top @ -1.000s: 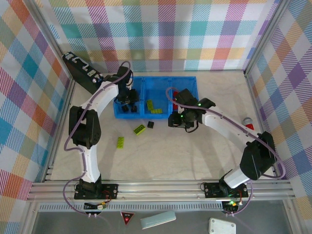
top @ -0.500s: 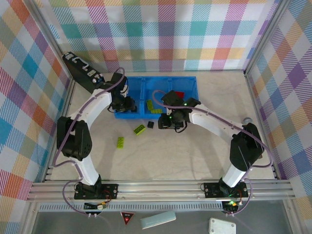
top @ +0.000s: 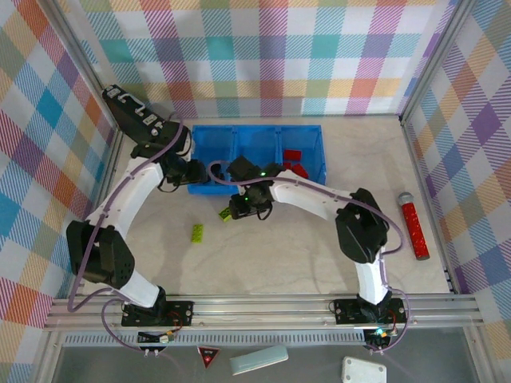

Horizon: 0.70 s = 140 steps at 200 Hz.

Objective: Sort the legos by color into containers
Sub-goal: Pick up the lego from the center of the table.

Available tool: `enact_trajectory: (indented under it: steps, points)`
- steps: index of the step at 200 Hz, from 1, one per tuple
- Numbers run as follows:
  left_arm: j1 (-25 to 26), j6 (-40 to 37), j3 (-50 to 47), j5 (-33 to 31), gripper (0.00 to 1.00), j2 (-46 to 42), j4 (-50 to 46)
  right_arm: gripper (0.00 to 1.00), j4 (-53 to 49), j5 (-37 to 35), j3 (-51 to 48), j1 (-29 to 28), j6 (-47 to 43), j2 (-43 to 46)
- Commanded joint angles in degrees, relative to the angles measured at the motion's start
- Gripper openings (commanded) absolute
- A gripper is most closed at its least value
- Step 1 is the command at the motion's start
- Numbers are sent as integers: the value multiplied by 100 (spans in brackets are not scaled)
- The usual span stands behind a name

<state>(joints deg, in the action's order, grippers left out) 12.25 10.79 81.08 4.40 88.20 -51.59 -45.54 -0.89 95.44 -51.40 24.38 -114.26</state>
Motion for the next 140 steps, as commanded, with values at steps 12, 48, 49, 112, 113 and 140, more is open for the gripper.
enact_trajectory:
  steps: [12,48,49,112,113,140]
  points:
    - [-282,-411,-336,-108,45,-415,-116,58,-173,-431,604,-76,-815,-473]
    - [-379,-426,-802,-342,46,-582,357,72,-113,-491,1076,-112,-1056,-918]
    - [-380,-423,-820,-343,47,-584,368,72,-113,-491,1092,-114,-1061,-934]
    - [-457,-573,-1278,-362,46,-709,940,81,-288,-665,1838,-151,-1264,-1635]
    - [-455,-571,-1274,-357,46,-709,940,81,-293,-666,1856,-151,-1262,-1643]
    - [-495,-578,-1266,-369,46,-675,931,82,-368,-637,2133,-162,-1289,-1898]
